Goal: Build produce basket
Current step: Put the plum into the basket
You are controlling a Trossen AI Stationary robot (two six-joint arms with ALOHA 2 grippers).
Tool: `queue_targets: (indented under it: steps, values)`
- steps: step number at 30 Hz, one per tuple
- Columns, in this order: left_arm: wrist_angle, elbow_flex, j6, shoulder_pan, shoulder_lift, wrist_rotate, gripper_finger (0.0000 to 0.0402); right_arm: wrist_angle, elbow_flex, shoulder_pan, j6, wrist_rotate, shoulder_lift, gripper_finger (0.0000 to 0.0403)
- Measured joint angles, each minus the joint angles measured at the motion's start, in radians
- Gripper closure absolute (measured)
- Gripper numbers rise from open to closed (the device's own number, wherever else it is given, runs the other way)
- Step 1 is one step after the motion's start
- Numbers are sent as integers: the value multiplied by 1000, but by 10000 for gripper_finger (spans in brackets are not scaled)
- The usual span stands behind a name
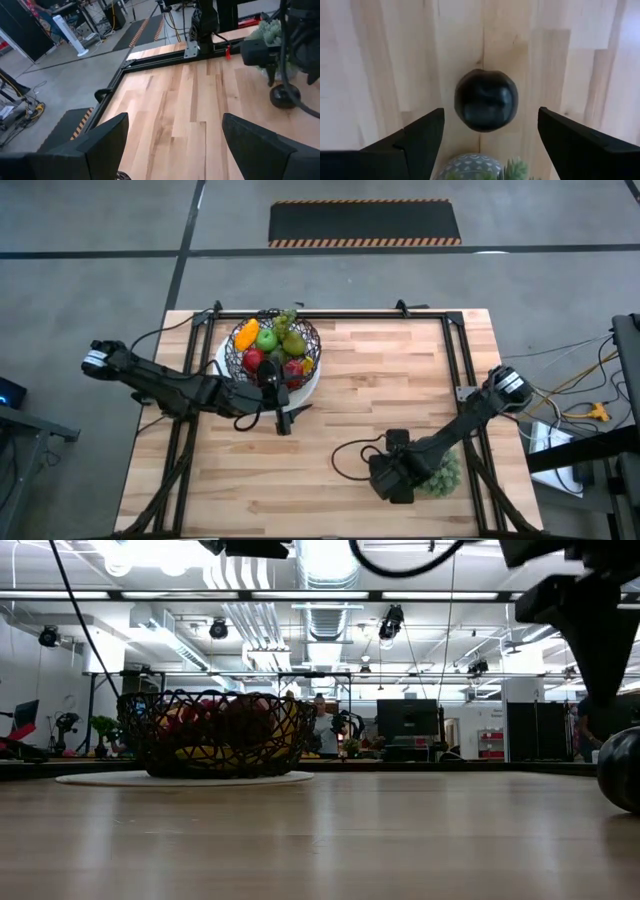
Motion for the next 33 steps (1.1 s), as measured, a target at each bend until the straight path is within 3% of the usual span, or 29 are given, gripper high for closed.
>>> queue_targets:
  steps: [17, 28, 33]
  values:
    - [198, -190, 15, -30, -171, 0, 98, 28, -8, 0, -12, -23, 88, 113]
    - [323, -295, 56, -30, -258, 0, 98, 36, -8, 0, -23, -24, 97, 195]
    - [458, -363, 116, -30, -290, 0, 98, 35, 4, -10, -29, -19, 94, 207]
